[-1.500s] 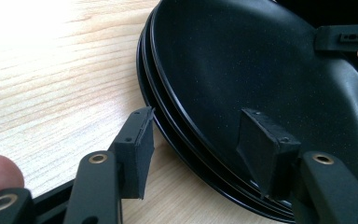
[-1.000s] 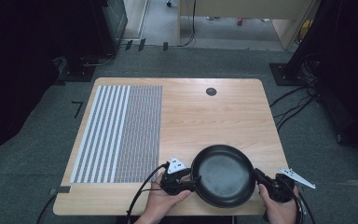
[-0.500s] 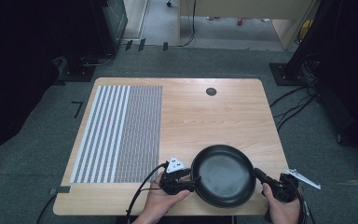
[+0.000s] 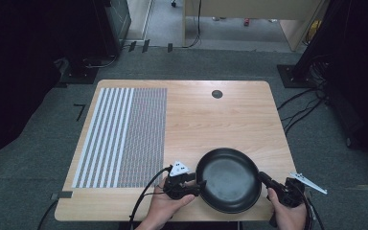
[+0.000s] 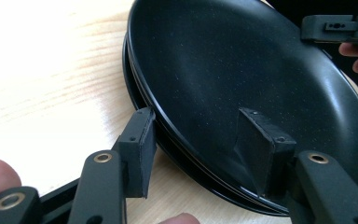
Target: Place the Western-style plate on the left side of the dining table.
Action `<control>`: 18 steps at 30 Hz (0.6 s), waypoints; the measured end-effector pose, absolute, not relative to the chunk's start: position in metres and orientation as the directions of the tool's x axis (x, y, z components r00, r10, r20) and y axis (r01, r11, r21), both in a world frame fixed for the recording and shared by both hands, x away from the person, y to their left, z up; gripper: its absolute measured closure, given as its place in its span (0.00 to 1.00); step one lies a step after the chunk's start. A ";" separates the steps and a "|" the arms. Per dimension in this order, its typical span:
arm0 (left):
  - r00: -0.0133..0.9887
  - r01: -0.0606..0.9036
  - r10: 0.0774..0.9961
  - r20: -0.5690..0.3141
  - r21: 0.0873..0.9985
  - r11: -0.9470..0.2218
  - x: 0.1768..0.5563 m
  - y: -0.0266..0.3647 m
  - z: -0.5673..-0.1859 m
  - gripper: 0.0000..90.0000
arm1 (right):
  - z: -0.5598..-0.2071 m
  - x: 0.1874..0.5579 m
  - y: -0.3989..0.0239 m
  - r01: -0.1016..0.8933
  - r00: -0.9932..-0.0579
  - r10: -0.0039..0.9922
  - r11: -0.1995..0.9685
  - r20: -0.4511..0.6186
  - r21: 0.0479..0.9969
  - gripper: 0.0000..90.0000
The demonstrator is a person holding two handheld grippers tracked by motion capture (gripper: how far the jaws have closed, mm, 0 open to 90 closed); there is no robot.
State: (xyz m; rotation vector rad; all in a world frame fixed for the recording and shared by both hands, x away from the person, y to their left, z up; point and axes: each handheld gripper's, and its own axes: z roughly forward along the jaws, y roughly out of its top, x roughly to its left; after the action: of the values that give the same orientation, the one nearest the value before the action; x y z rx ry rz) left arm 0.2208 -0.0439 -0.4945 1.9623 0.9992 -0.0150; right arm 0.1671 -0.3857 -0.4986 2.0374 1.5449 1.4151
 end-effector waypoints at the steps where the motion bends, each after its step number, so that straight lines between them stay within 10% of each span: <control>1: 0.678 0.643 0.636 -0.368 0.716 -0.271 0.221 -0.044 -0.494 0.54 | -0.499 0.168 -0.386 0.626 -0.016 0.828 -0.429 0.561 0.651 0.96; 18: 0.618 0.679 0.670 -0.412 0.709 -0.190 0.231 -0.025 -0.487 0.69 | -0.508 0.178 -0.369 0.680 -0.057 0.803 -0.404 0.593 0.612 0.91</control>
State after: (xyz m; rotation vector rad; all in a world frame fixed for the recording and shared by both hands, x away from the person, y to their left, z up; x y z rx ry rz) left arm 0.2310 -0.0250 -0.4869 1.8960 1.0750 -0.0124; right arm 0.1778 -0.3695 -0.5077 2.0649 1.6378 1.4628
